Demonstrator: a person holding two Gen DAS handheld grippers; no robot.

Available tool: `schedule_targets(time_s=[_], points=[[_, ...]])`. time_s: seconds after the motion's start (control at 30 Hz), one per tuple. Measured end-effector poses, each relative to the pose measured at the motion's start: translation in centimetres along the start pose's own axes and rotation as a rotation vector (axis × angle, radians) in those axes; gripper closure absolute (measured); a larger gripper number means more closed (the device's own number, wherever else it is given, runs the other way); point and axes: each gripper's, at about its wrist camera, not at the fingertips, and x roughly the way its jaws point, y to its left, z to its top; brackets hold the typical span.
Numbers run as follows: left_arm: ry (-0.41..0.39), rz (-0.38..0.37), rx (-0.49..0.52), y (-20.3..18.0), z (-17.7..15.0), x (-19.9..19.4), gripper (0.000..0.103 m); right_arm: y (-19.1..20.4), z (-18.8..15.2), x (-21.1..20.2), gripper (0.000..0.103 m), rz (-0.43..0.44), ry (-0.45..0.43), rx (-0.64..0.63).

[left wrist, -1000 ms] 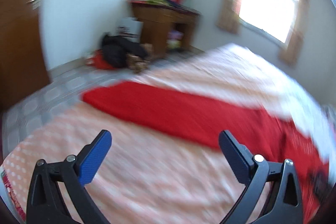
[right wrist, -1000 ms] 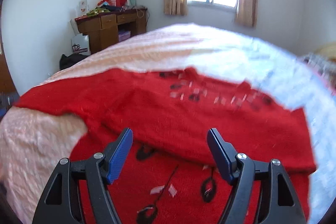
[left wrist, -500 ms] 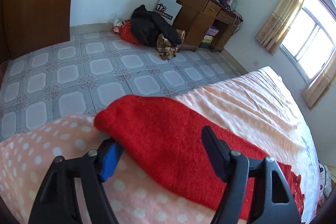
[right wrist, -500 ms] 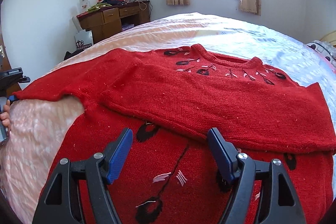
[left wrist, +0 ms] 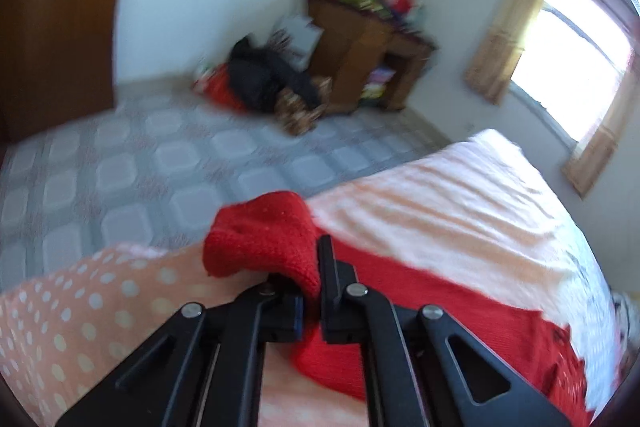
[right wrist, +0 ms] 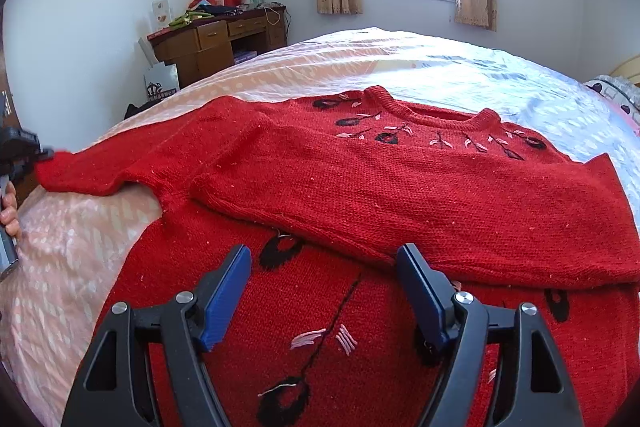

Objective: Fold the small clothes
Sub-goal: 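Grasp the other sleeve cuff with the left tool, then fold the held sleeve across the sweater body with the left tool, release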

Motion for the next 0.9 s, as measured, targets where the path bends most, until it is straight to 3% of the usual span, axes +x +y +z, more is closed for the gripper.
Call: schedule_targets(time_s=[0.13, 0.23, 0.33, 0.47, 0.67, 0.7, 0.77, 0.83, 0.9], points=[[-0.108, -0.071, 0.193, -6.3, -0.9, -3.6, 0.098, -0.3, -0.1, 0.0, 0.027, 0.012, -0.008, 0.013], [-0.127, -0.160, 0.315, -10.9, -2.9, -5.4, 0.098, -0.4, -0.2, 0.0, 0.027, 0.015, -0.012, 0.016], [-0.086, -0.248, 0.379, -14.3, -5.5, -6.0, 0.098, -0.5, -0.2, 0.0, 0.027, 0.022, -0.017, 0.021], [-0.039, -0.293, 0.495, -17.6, -9.9, -6.1, 0.098, -0.7, -0.3, 0.0, 0.027, 0.031, -0.022, 0.029], [0.088, -0.276, 0.599, -19.3, -14.9, -4.5, 0.093, -0.8, -0.4, 0.0, 0.027, 0.035, -0.027, 0.029], [0.127, -0.278, 0.594, -19.1, -15.2, -4.2, 0.090, -0.8, -0.4, 0.0, 0.027, 0.035, -0.027, 0.029], [0.197, -0.296, 0.563, -17.8, -14.8, -4.1, 0.068, -0.8, -0.3, 0.0, 0.027, 0.036, -0.026, 0.031], [0.203, -0.317, 0.510, -16.0, -14.2, -5.0, 0.033, -0.8, -0.3, 0.0, 0.027, 0.034, -0.024, 0.030], [0.175, -0.321, 0.453, -13.9, -13.8, -6.2, 0.023, -0.6, -0.2, 0.1, 0.027, 0.025, -0.013, 0.023]])
